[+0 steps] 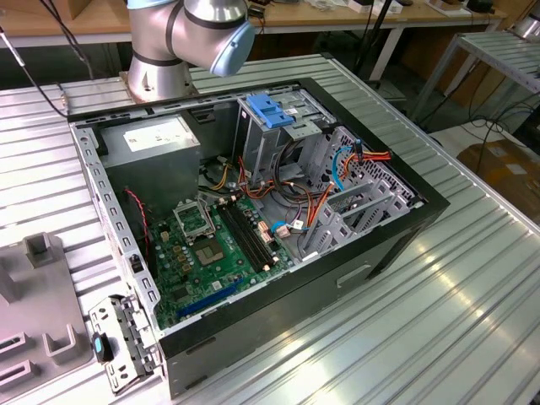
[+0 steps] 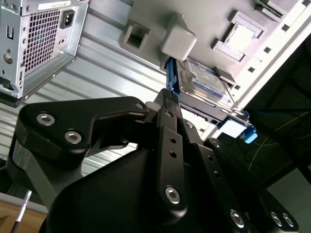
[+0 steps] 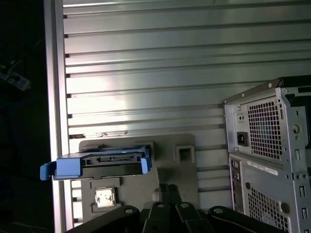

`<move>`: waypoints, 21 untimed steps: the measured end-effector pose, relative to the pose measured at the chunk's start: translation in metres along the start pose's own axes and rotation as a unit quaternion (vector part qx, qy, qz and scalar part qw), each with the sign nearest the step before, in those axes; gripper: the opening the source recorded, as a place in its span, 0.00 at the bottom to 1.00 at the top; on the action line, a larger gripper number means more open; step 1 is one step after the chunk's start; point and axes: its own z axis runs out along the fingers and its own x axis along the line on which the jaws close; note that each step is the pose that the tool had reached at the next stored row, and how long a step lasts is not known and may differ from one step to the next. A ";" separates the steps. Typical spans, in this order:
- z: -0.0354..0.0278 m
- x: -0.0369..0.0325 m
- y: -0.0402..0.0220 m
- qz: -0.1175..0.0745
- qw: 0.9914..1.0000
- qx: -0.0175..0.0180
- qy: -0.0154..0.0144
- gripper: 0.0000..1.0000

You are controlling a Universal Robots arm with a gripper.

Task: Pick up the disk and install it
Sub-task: 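Reach for the disk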

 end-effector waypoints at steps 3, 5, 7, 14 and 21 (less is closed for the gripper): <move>-0.0002 0.0092 -0.0004 0.000 1.000 0.000 0.000 0.11; -0.0003 0.0147 -0.0004 0.000 1.000 0.000 0.000 0.11; -0.0003 0.0213 0.0000 0.000 1.000 0.000 0.000 0.11; -0.0007 0.0471 0.0000 0.000 1.000 -0.001 0.000 0.11; -0.0011 0.0721 0.0012 0.000 1.000 -0.001 0.000 0.11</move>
